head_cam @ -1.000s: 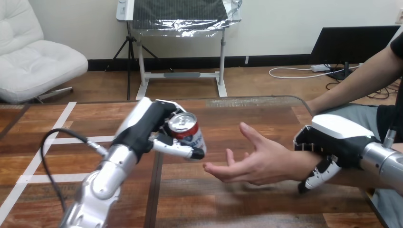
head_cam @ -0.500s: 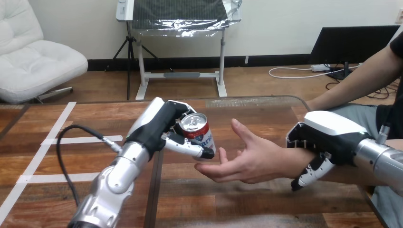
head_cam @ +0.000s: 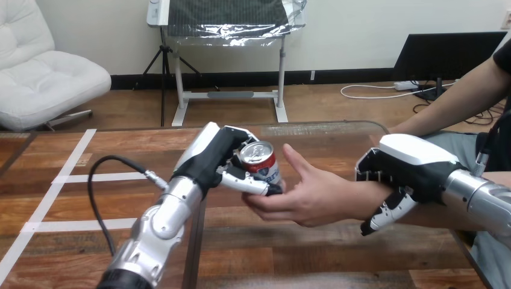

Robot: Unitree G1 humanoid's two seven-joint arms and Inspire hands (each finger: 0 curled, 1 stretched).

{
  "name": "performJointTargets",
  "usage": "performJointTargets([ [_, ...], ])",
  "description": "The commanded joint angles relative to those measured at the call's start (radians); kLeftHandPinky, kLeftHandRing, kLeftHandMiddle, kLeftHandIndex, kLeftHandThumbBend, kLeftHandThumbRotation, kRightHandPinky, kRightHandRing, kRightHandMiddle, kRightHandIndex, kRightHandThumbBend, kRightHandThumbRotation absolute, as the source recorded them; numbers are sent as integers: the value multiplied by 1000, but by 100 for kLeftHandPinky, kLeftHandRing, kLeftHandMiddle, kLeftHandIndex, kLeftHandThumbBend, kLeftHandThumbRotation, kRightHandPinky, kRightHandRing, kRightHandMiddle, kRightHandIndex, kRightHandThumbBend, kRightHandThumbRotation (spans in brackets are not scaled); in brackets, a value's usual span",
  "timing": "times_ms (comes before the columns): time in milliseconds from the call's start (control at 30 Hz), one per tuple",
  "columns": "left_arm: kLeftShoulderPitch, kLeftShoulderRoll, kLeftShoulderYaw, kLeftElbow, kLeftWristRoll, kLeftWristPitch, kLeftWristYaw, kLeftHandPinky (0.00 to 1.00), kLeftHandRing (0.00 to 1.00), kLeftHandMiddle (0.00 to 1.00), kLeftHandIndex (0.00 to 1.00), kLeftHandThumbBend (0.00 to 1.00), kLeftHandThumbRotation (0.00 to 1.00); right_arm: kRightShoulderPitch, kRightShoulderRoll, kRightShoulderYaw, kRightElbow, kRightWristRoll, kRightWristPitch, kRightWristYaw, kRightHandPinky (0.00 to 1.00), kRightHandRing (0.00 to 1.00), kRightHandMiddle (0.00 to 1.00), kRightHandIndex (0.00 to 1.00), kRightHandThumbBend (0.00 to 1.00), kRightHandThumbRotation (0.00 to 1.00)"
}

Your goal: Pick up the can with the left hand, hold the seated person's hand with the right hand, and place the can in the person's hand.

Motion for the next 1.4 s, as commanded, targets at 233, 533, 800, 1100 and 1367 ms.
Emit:
performJointTargets([
  [233,-166,-59,-4,111,-3,-67,72,22,28,35,41,75,0,8,56,-51,-115,72,24,14,32,36,40,42,74,11],
  [533,-204,-94,-10,186,-4,-73,92,22,28,36,41,74,0,21,62,-61,-167,76,60,31,33,37,41,43,75,11],
  [800,-232,-122,-19,244,2,-87,117,24,30,37,41,74,0,33,64,-66,-202,75,82,35,34,37,42,43,75,12],
  [1100,-247,-148,-27,275,5,-101,126,25,31,38,42,74,0,41,65,-68,-220,74,89,37,34,37,41,43,74,13],
  [1367,-253,-167,-33,283,4,-104,117,25,31,37,41,75,0,44,67,-72,-221,72,91,40,33,36,41,42,74,11],
])
